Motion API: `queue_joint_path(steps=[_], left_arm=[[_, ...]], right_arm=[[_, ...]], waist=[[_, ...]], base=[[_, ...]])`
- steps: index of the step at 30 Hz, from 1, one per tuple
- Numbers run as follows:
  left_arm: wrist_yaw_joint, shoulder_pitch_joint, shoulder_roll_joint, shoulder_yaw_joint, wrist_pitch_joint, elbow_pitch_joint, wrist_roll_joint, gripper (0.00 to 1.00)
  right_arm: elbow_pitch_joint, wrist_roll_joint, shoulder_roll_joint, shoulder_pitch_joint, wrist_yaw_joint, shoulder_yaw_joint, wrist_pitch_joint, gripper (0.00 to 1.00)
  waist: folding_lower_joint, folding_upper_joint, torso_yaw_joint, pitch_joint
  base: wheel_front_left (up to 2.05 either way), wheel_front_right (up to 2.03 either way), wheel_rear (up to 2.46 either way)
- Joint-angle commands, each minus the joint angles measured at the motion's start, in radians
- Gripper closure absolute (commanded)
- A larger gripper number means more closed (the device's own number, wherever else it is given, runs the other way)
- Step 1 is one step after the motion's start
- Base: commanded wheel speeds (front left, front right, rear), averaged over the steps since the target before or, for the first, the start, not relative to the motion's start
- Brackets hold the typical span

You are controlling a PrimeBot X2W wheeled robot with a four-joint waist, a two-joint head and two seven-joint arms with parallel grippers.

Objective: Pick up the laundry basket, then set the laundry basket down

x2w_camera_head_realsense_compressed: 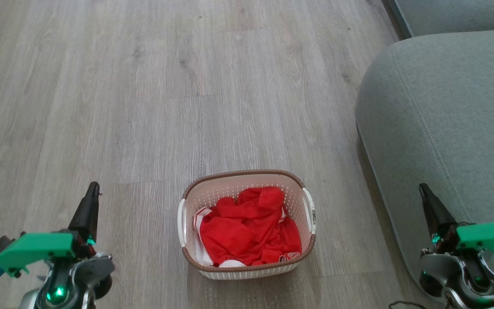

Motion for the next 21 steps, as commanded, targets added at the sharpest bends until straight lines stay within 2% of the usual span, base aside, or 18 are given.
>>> queue_joint_path(steps=[1, 21], left_arm=[[-0.006, -0.053, 0.005, 0.034, 0.005, -0.028, -0.002, 1.00], [-0.006, -0.053, 0.003, 0.037, 0.007, -0.028, 0.001, 1.00]], right_arm=[[-0.036, 0.009, -0.035, -0.044, -0.001, 0.016, -0.010, 1.00], [-0.047, 0.030, -0.055, -0.047, -0.001, 0.041, -0.031, 1.00]], waist=[[0.0000, -0.0001, 0.000, 0.000], [0.0000, -0.0001, 0.000, 0.000]], base=[[0.00, 0.00, 0.00], [0.00, 0.00, 0.00]])
